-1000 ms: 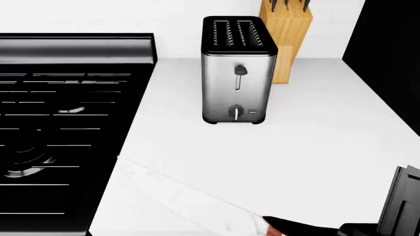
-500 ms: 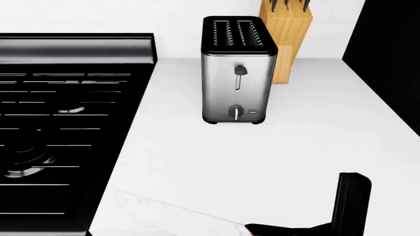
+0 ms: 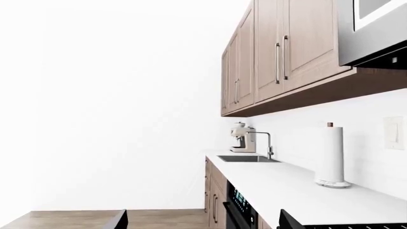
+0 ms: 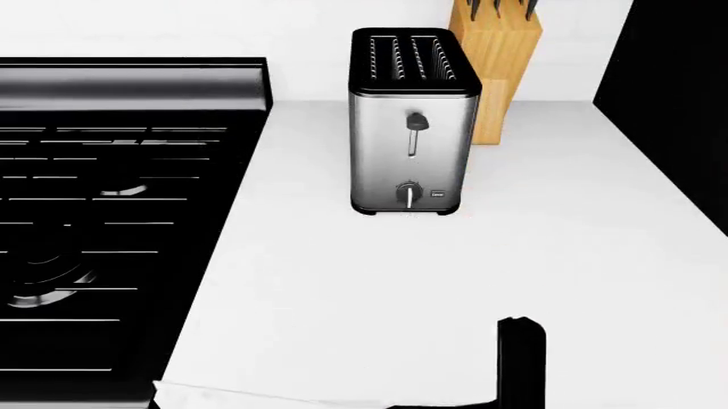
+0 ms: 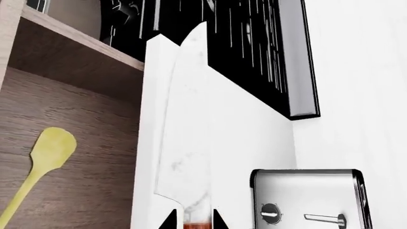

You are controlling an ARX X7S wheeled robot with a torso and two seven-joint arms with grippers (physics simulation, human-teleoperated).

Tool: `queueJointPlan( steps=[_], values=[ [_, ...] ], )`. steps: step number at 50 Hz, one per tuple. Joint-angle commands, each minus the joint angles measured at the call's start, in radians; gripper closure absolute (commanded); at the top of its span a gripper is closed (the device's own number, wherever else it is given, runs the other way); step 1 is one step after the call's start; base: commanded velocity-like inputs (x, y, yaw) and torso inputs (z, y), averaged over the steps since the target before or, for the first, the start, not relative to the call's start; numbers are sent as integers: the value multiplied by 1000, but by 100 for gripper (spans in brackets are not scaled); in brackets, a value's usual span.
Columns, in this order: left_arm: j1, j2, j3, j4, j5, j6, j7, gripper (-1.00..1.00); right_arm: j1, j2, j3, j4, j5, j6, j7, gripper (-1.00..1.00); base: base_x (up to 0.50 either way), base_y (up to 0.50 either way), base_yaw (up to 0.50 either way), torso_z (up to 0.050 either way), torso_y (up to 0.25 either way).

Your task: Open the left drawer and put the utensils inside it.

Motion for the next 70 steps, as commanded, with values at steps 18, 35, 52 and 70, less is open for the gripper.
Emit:
queueJointPlan(
  steps=[18, 35, 52, 70],
  values=[
    [0, 5, 4, 0, -2, 2, -2, -100, -283, -46, -134, 0, -258, 68, 0, 100, 0, 0, 0, 0, 0],
    [0, -2, 2, 0, 1, -6, -2, -100, -502, -84, -271, 0, -487, 119, 0, 100, 0, 0, 0, 0, 0],
    [0, -1, 23, 0, 17, 3, -6, -100, -312, -72, -259, 0, -363, 116, 0, 100, 0, 0, 0, 0, 0],
    [0, 4, 3, 0, 2, -2, 0, -100, -409, -2, -263, 0, -406, 187, 0, 100, 0, 0, 0, 0, 0]
  ],
)
